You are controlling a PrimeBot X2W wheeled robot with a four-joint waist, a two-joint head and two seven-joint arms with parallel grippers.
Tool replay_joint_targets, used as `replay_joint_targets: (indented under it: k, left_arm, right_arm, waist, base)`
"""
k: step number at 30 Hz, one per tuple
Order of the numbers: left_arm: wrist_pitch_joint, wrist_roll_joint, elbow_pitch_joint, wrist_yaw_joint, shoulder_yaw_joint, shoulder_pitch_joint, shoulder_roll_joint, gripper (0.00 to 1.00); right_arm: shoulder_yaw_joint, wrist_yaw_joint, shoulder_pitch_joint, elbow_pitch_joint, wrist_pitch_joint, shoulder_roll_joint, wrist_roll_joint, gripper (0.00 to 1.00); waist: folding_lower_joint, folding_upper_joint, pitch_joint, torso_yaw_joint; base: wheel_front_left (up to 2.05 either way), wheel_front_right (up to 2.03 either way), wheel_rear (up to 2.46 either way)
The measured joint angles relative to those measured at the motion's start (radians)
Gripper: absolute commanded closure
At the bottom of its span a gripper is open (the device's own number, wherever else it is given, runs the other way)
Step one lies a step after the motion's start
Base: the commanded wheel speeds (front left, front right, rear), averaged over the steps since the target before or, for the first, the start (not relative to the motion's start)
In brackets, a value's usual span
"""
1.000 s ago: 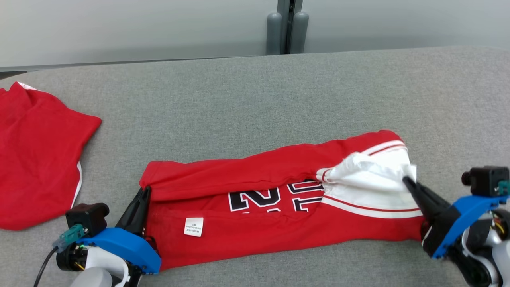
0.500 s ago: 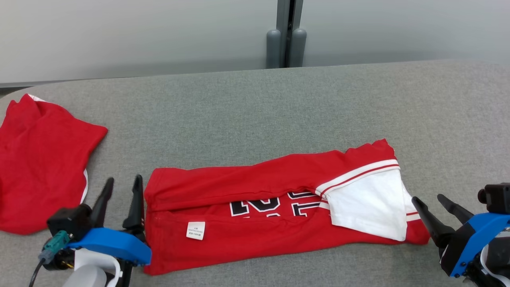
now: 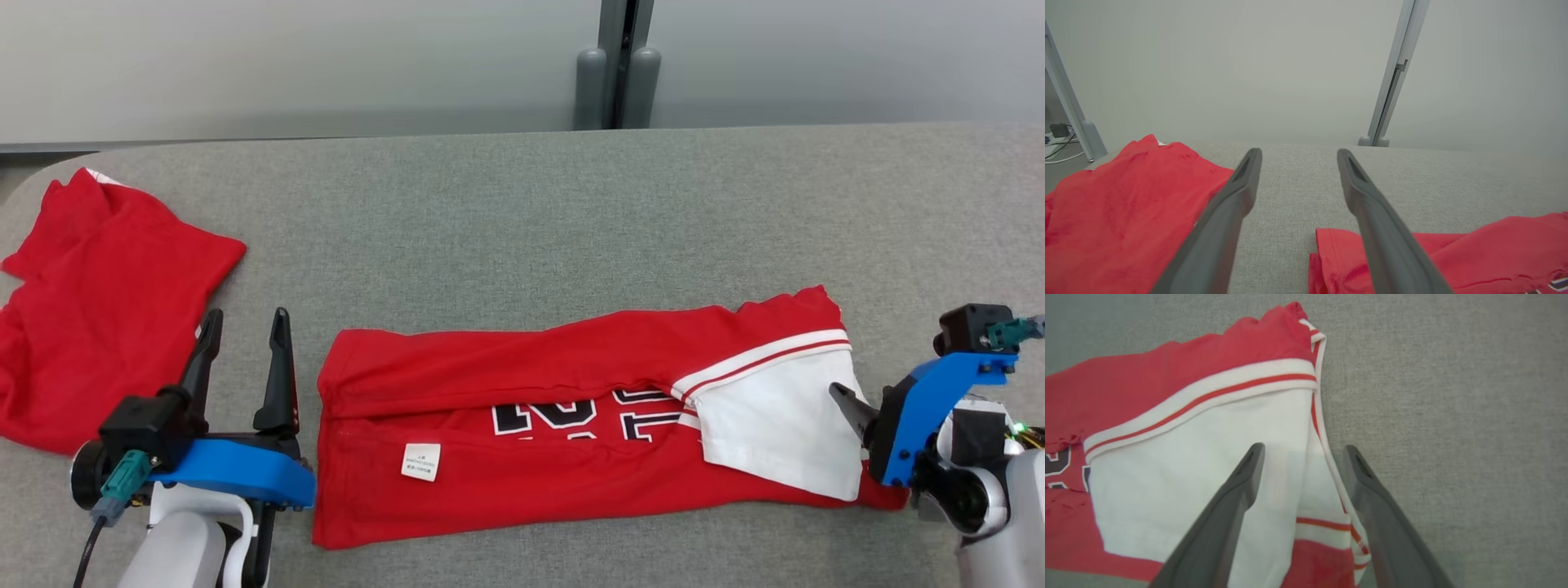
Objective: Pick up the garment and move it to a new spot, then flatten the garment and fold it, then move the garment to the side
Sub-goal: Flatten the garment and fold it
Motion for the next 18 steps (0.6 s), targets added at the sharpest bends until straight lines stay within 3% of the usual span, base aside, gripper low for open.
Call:
replay_joint_targets:
  k: [7, 13, 14, 15, 16, 18]
  left_arm:
    - [0.000, 0.026, 0.029, -0.032, 0.007, -0.021, -0.034, 0.00]
    - [0.000, 0.047, 0.047, -0.051, 0.030, -0.026, -0.054, 0.00]
    - [0.000, 0.051, 0.048, -0.051, 0.034, -0.026, -0.055, 0.00]
    - [0.000, 0.052, 0.049, -0.052, 0.038, -0.026, -0.057, 0.00]
    - [0.000, 0.055, 0.050, -0.055, 0.042, -0.026, -0.058, 0.00]
    - [0.000, 0.058, 0.050, -0.058, 0.057, -0.025, -0.060, 0.00]
  right_arm:
    - [-0.046, 0.000, -0.098, 0.110, 0.023, 0.024, -0.134, 0.00]
    - [-0.036, 0.000, -0.108, 0.162, 0.025, 0.036, -0.177, 0.00]
    - [-0.026, 0.000, -0.107, 0.165, 0.024, 0.034, -0.177, 0.05]
    - [-0.015, -0.002, -0.104, 0.168, 0.019, 0.032, -0.179, 0.67]
    - [-0.005, -0.002, -0.104, 0.169, 0.009, 0.031, -0.176, 1.00]
    - [0.016, -0.002, -0.103, 0.170, -0.014, 0.035, -0.165, 1.00]
  waist:
    - [0.0000, 0.0000, 0.029, 0.035]
    - [0.0000, 0.0000, 0.041, 0.054]
    - [0.0000, 0.0000, 0.041, 0.054]
    - [0.0000, 0.0000, 0.041, 0.052]
    - [0.0000, 0.0000, 0.042, 0.050]
    - [0.0000, 0.0000, 0.043, 0.041]
  base:
    - [0.00, 0.00, 0.00]
    - [0.00, 0.00, 0.00]
    - [0.00, 0.00, 0.00]
    - [0.00, 0.00, 0.00]
    - [0.00, 0.00, 0.00]
    - [0.00, 0.00, 0.00]
